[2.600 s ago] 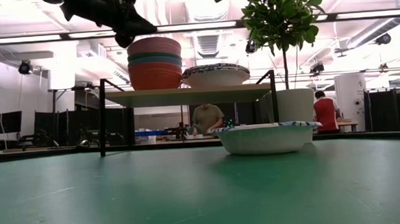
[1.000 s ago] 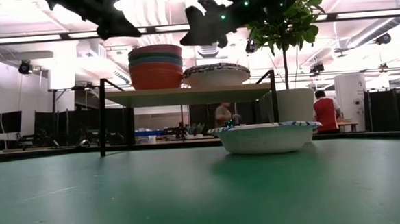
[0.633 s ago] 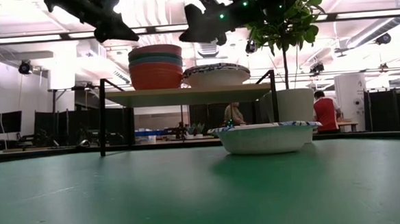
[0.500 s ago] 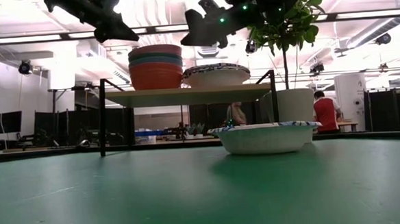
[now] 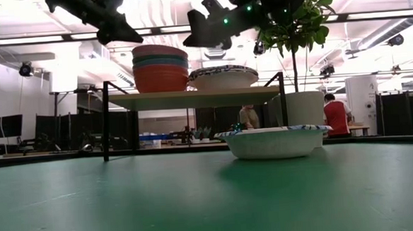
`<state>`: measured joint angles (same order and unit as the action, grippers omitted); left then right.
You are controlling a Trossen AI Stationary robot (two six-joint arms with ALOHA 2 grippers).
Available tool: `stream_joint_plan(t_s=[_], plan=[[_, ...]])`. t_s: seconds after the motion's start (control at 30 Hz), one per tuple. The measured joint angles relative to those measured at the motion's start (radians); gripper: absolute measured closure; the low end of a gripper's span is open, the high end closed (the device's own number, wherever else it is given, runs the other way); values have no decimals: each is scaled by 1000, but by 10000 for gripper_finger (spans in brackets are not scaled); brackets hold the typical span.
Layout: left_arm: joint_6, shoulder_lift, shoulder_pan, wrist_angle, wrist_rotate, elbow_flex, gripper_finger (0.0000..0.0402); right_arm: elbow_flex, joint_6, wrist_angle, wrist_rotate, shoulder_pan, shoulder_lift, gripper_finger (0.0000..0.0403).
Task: Place and stack bowls onto a shelf
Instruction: Stack the pink bowl on top of the green bowl on the shelf, then stack the white patterned bowl on top of the other white patterned bowls on the shelf
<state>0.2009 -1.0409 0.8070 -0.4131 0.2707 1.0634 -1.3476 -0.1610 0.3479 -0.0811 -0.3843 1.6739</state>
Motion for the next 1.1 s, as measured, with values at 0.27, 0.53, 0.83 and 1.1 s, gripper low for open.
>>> stream_joint_plan(t_s=[0.27,0.53,0.83,1.1], plan=[[-12,2,-3,-11,32,-72,402,-5,-6,-16,2,10,-6,360],[-27,8,-3,35,32,-100,402,-5,-5,-29,2,13,-6,360],[-76,81,-14,50,105,-101,402,-4,-13,-132,11,26,-30,360],[-222,395,-194,205,271,-343,402,177,-54,-128,154,127,-186,385]])
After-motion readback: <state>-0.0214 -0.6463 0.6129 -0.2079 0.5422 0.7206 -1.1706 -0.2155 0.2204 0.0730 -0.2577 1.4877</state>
